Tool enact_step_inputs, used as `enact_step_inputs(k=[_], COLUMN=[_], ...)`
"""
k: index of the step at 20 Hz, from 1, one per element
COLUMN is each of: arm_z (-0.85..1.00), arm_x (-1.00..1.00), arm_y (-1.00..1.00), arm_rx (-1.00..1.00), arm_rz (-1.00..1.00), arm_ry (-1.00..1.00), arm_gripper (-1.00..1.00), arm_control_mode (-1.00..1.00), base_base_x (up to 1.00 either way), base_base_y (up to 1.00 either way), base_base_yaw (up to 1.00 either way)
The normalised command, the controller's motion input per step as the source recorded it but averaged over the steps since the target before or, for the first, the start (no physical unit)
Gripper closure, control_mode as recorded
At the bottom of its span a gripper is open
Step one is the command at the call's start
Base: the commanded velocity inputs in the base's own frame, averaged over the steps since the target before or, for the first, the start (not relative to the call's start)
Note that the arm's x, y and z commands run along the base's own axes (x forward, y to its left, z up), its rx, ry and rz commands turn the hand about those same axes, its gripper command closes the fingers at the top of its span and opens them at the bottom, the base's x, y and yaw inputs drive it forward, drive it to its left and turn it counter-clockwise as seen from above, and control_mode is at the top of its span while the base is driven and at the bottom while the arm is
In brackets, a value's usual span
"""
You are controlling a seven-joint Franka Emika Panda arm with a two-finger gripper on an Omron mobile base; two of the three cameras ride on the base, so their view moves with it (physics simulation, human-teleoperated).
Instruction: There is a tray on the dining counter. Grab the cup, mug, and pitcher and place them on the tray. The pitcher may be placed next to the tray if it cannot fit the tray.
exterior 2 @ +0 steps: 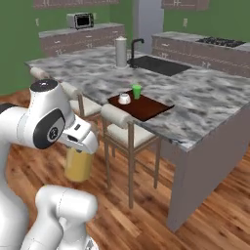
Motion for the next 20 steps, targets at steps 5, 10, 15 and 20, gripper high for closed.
enact_step_inputs(k=[5, 10, 15, 20], arm_z=[0.00, 0.00, 0.00, 0.00], arm_x=[0.00, 0.00, 0.00, 0.00], arm_y=[0.00, 0.00, 0.00, 0.00], arm_rx=[0.00, 0.00, 0.00, 0.00], arm_rz=[0.00, 0.00, 0.00, 0.00], arm_ry=[0.00, 0.00, 0.00, 0.00], arm_gripper=[1.00, 1.00, 1.00, 1.00], arm_control_mode=[1.00, 1.00, 1.00, 1.00], base_base_x=[0.37, 0.08, 0.00, 0.50], base_base_y=[1.00, 1.00, 1.00, 0.59], base_base_yaw=[-0.58, -0.52, -0.47, -0.41])
